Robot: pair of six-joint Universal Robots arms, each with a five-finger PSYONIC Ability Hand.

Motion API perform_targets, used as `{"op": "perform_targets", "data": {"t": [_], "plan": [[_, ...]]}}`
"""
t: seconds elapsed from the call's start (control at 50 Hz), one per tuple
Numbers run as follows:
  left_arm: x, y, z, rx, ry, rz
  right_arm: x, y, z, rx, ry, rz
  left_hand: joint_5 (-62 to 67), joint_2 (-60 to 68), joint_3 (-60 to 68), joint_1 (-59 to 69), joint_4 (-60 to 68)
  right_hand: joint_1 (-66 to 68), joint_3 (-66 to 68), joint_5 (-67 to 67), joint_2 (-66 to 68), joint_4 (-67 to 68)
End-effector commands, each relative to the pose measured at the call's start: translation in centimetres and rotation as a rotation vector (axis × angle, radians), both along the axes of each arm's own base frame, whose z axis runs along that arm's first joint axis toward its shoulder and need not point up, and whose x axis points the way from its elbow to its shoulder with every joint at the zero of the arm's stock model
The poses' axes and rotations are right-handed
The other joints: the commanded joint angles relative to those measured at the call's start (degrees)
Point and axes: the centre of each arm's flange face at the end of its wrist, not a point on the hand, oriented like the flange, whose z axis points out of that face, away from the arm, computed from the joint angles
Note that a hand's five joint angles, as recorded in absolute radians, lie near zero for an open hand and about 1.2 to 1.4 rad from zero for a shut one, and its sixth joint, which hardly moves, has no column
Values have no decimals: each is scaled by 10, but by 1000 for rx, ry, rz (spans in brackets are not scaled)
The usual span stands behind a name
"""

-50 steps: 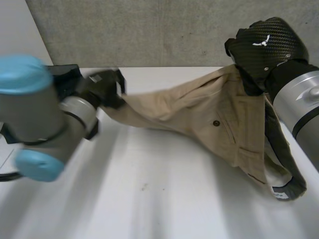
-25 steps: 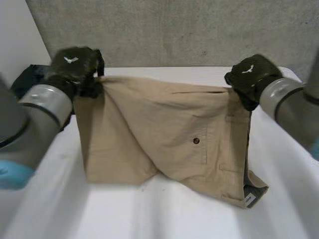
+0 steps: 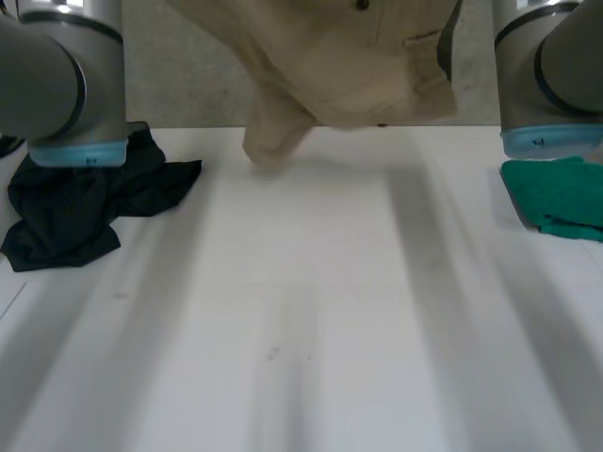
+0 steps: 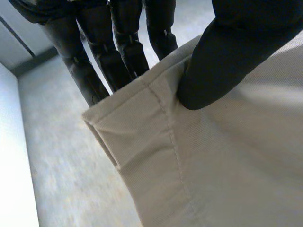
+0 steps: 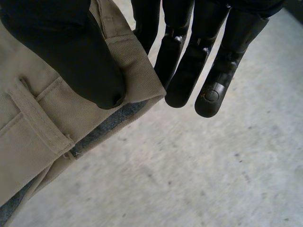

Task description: Fold the laundry.

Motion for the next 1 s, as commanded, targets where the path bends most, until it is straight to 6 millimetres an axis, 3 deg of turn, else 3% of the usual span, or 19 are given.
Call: {"op": "perform_targets", "data": {"t": [0.02, 0.08, 0.12, 0.14, 0.16, 0.22, 0.24, 0.32, 0.42, 0.6, 0.74, 0.86, 0.92, 0.96, 1.0], "plan": [[5, 9, -91, 293, -125, 12, 5, -2, -67, 203, 140, 48, 141, 113, 116, 138, 111, 252, 122, 135, 128, 119], [7, 12, -127, 396, -175, 13, 10, -1, -109, 310, 220, 99, 141, 113, 116, 138, 111, 252, 122, 135, 128, 119], [7, 22, -161, 507, -231, 8, 12, -2, -137, 382, 264, 120, 141, 113, 116, 138, 111, 252, 122, 135, 128, 119], [7, 25, -173, 545, -253, 5, 13, -2, -164, 453, 305, 128, 141, 113, 116, 138, 111, 252, 122, 135, 128, 119], [6, 34, -197, 628, -302, -2, 13, -1, -177, 489, 326, 131, 141, 113, 116, 138, 111, 252, 122, 135, 128, 119], [1, 52, -229, 745, -387, -25, 10, 4, -219, 620, 416, 129, 141, 113, 116, 138, 111, 252, 122, 135, 128, 119], [-2, 66, -245, 810, -446, -35, 9, 7, -226, 648, 441, 126, 141, 113, 116, 138, 111, 252, 122, 135, 128, 119], [1, 93, -262, 932, -560, -24, -2, 24, -247, 801, 537, 111, 141, 113, 116, 138, 111, 252, 122, 135, 128, 119], [18, 119, -267, 1067, -642, 30, -17, 55, -250, 940, 597, 99, 141, 113, 116, 138, 111, 252, 122, 135, 128, 119], [36, 171, -253, 1178, -758, 2, -45, 114, -226, 1002, 653, 104, 141, 113, 116, 138, 111, 252, 122, 135, 128, 119], [41, 205, -260, 1255, -863, -42, -68, 157, -242, 1089, 851, 105, 141, 113, 116, 138, 111, 252, 122, 135, 128, 119], [54, 243, -253, 1341, -1010, -89, -86, 196, -226, 1106, 982, 126, 141, 113, 116, 138, 111, 252, 122, 135, 128, 119], [55, 254, -245, 1345, -1049, -124, -92, 197, -218, 1103, 983, 114, 141, 113, 116, 138, 111, 252, 122, 135, 128, 119], [47, 246, -237, 1288, -1001, -138, -94, 193, -215, 1096, 972, 105, 118, 90, 93, 115, 88, 252, 122, 135, 128, 119], [41, 236, -233, 1244, -953, -135, -94, 189, -214, 1087, 950, 108, -11, -39, -36, -14, -41, 252, 122, 135, 128, 119]]}}
